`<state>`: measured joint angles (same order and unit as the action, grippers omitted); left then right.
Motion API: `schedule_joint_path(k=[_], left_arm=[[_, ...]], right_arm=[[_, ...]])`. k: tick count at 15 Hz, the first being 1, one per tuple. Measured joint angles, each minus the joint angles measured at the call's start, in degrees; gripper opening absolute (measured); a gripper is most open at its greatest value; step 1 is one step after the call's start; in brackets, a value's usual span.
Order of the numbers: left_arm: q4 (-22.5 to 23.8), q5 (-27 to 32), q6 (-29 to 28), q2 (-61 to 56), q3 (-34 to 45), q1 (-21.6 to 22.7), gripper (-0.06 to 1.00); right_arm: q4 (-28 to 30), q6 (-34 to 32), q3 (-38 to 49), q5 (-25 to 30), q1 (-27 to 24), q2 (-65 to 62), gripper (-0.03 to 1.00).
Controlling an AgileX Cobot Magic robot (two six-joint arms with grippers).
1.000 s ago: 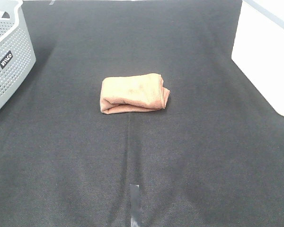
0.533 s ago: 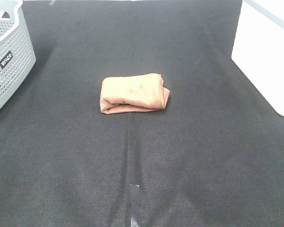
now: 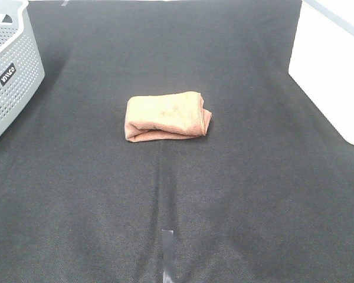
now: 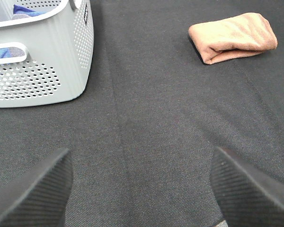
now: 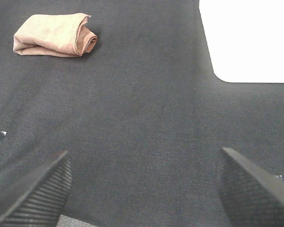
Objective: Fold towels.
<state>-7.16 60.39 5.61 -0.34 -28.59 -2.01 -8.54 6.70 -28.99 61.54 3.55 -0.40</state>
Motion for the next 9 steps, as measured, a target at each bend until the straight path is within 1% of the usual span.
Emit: schedule_joint_path(k=[9], left_arm=[[0.0, 0.0, 0.0, 0.0, 0.0, 0.0, 0.76]], right_arm=[[0.0, 0.0, 0.0, 0.0, 0.0, 0.0, 0.78]])
